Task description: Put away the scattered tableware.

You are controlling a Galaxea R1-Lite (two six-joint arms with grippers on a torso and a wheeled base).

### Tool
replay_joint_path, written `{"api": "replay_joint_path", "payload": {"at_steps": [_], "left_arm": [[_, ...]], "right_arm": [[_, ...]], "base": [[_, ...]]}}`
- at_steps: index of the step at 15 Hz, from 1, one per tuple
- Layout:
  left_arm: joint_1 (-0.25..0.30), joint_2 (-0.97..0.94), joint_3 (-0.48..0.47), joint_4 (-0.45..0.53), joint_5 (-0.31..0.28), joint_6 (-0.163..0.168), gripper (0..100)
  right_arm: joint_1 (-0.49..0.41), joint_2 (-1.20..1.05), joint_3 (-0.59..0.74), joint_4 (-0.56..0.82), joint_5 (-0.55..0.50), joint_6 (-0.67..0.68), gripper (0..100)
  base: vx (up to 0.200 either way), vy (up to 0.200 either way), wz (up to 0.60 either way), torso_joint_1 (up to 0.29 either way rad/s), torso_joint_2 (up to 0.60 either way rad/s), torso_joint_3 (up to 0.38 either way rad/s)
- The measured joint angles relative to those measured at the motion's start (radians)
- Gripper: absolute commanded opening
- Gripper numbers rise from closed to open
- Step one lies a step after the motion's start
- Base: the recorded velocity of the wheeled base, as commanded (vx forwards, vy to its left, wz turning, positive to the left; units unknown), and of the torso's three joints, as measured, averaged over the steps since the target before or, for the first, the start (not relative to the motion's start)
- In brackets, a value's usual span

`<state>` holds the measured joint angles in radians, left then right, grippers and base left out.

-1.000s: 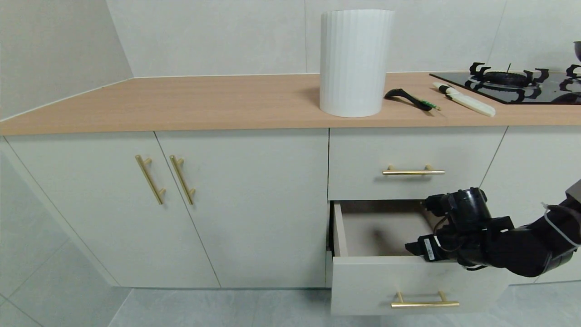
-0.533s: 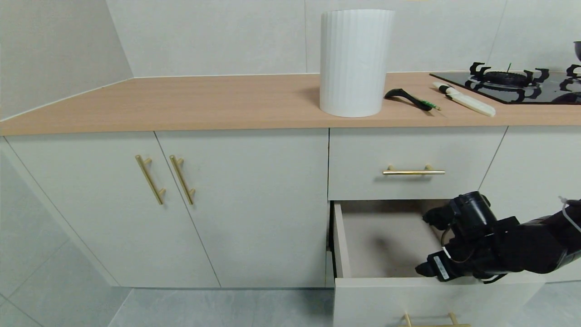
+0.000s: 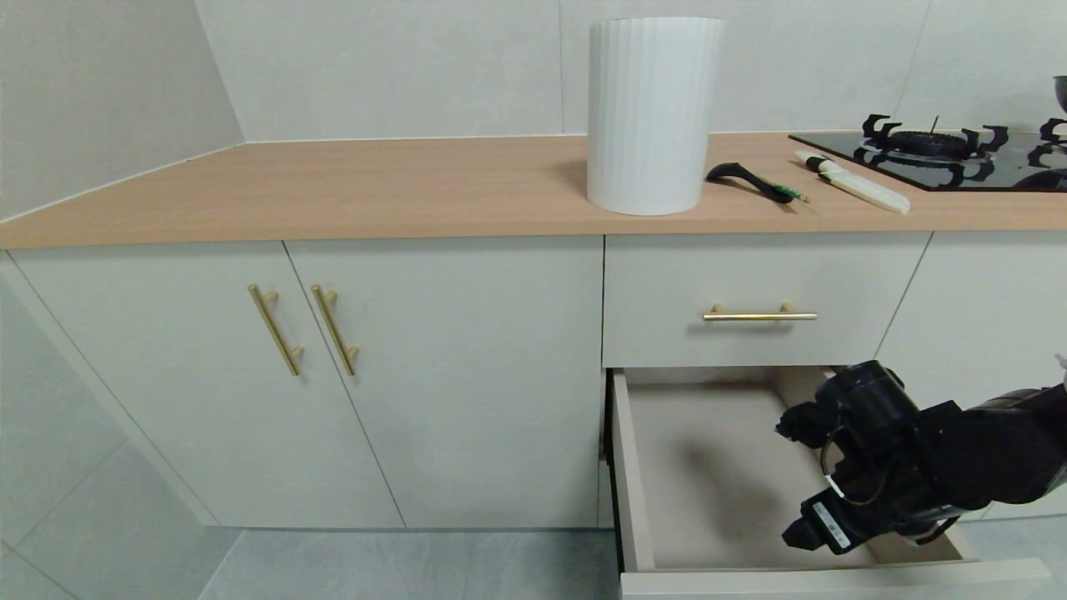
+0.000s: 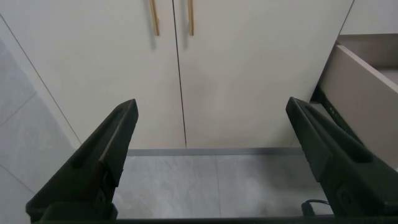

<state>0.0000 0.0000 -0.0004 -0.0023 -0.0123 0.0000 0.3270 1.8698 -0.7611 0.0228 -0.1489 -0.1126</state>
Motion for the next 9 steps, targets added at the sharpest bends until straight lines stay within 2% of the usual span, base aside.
{"api": "replay_joint_path", "payload": {"at_steps": [5, 9], "left_arm": [[0.000, 0.000, 0.000, 0.000, 0.000, 0.000, 100], [0.000, 0.000, 0.000, 0.000, 0.000, 0.000, 100]], "right_arm": [[0.020, -0.023, 0.000, 0.135, -0.009, -0.051, 100], [0.029, -0.034, -0.006, 0.150, -0.010, -0.051, 100]], "base": [[0.000, 0.000, 0.00, 0.000, 0.00, 0.000], [0.000, 0.000, 0.00, 0.000, 0.00, 0.000]]}}
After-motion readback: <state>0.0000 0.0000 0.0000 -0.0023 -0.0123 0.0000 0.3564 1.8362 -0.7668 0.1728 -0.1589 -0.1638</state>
